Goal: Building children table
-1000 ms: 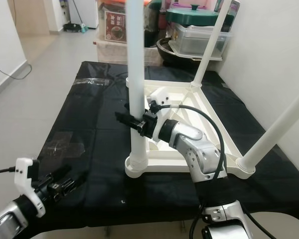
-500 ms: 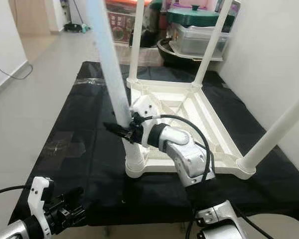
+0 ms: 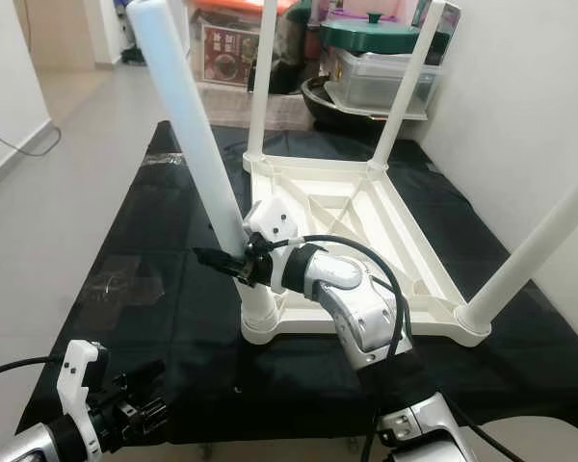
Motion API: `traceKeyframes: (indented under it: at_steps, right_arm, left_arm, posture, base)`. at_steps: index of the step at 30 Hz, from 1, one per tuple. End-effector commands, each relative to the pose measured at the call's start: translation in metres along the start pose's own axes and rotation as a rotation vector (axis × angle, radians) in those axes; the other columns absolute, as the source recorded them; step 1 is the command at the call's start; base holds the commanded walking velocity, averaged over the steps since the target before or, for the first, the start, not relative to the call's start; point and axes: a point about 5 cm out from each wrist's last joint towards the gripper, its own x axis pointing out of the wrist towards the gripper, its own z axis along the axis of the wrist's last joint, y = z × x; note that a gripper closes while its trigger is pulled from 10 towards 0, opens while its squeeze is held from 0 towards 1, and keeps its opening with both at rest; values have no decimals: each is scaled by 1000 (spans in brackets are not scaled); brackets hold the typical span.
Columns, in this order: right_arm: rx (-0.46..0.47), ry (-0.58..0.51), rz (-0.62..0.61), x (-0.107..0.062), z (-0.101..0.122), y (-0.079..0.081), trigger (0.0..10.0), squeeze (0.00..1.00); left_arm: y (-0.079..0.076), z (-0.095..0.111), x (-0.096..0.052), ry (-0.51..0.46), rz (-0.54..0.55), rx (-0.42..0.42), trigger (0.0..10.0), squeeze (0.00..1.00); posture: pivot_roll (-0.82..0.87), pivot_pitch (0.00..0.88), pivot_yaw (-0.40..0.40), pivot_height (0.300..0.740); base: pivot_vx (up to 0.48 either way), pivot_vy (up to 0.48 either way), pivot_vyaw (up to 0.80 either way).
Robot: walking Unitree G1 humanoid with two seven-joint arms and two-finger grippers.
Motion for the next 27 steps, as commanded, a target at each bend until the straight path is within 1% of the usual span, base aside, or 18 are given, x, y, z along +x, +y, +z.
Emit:
traceKeyframes:
  at_steps: [1, 3, 5, 6, 7, 9, 11, 13, 14, 15, 17, 19, 22, 23, 24, 25, 26, 27]
  right_arm:
    - [38, 91, -30, -5, -25, -1, 0, 0]
    - [39, 107, -54, -10, -31, -5, 0, 0]
    - [49, 111, -62, -11, -33, -6, 0, 0]
    - [78, 108, -81, -13, -35, -7, 0, 0]
    - [78, 108, -81, -13, -35, -7, 0, 0]
    - [146, 99, -130, -17, -42, -8, 0, 0]
    - [146, 99, -130, -17, -42, -8, 0, 0]
    - [217, 89, -179, -20, -49, -8, 0, 0]
    - [217, 89, -179, -20, -49, -8, 0, 0]
    - [265, 86, -218, -21, -55, -7, 0, 0]
    - [334, 93, -287, -24, -64, -7, 0, 0]
    - [377, 113, -356, -27, -73, -7, 0, 0]
    - [414, 134, -438, -30, -82, -6, 0, 0]
    - [428, 146, -499, -32, -86, -7, 0, 0]
    - [428, 146, -499, -32, -86, -7, 0, 0]
    - [444, 155, -549, -34, -89, -7, 0, 0]
    - [437, 167, -630, -38, -90, -9, 0, 0]
    - [432, 175, -686, -40, -91, -9, 0, 0]
  left_arm:
    - [-1, -1, 1, 8, -12, 11, 10000, 0]
    - [0, 0, 3, 7, -16, 14, 10000, 0]
    - [0, 0, 4, 5, -18, 14, 10000, 0]
    - [0, 0, 5, 4, -19, 13, 10000, 0]
    - [0, 0, 5, 4, -19, 13, 10000, 0]
    - [0, 0, 5, 1, -16, 11, 10000, 0]
    - [0, 0, 5, 1, -16, 11, 10000, 0]
    - [1, 0, 5, -1, -9, 10, 10000, 0]
    - [1, 0, 5, -1, -9, 10, 10000, 0]
    - [2, 0, 5, -2, -6, 11, 10000, 0]
    - [4, 1, 6, -2, -2, 14, 10000, 0]
    - [6, 2, 7, -2, 1, 18, 10000, 0]
    - [8, 3, 8, -1, 6, 23, 10000, 0]
    - [8, 3, 8, -1, 9, 24, 10000, 0]
    - [8, 3, 8, -1, 9, 24, 10000, 0]
    - [9, 3, 8, -2, 13, 27, 10000, 0]
    - [9, 3, 8, -2, 18, 29, 10000, 0]
    - [9, 3, 8, -2, 22, 31, 10000, 0]
  posture:
    - [120, 0, -102, 740]
    - [118, 0, -102, 740]
    - [117, 0, -101, 740]
    - [117, 0, -102, 740]
    - [117, 0, -102, 740]
    - [121, 0, -105, 740]
    - [121, 0, -105, 740]
    - [122, 0, -103, 740]
    - [122, 0, -103, 740]
    - [118, 0, -98, 740]
    - [111, 0, -94, 740]
    - [108, 0, -91, 740]
    - [106, 0, -88, 740]
    - [105, 0, -89, 740]
    - [105, 0, -89, 740]
    - [104, 0, -89, 740]
    - [107, 0, -90, 740]
    - [107, 0, -90, 740]
  base:
    - [0, 0, 0]
    - [0, 0, 0]
    - [0, 0, 0]
    - [0, 0, 0]
    - [0, 0, 0]
    - [0, 0, 0]
    - [0, 0, 0]
    - [0, 0, 0]
    - [0, 0, 0]
    - [0, 0, 0]
    - [0, 0, 0]
    - [0, 0, 0]
    - [0, 0, 0]
    - [0, 0, 0]
    - [0, 0, 0]
    - [0, 0, 0]
    - [0, 0, 0]
    - [0, 0, 0]
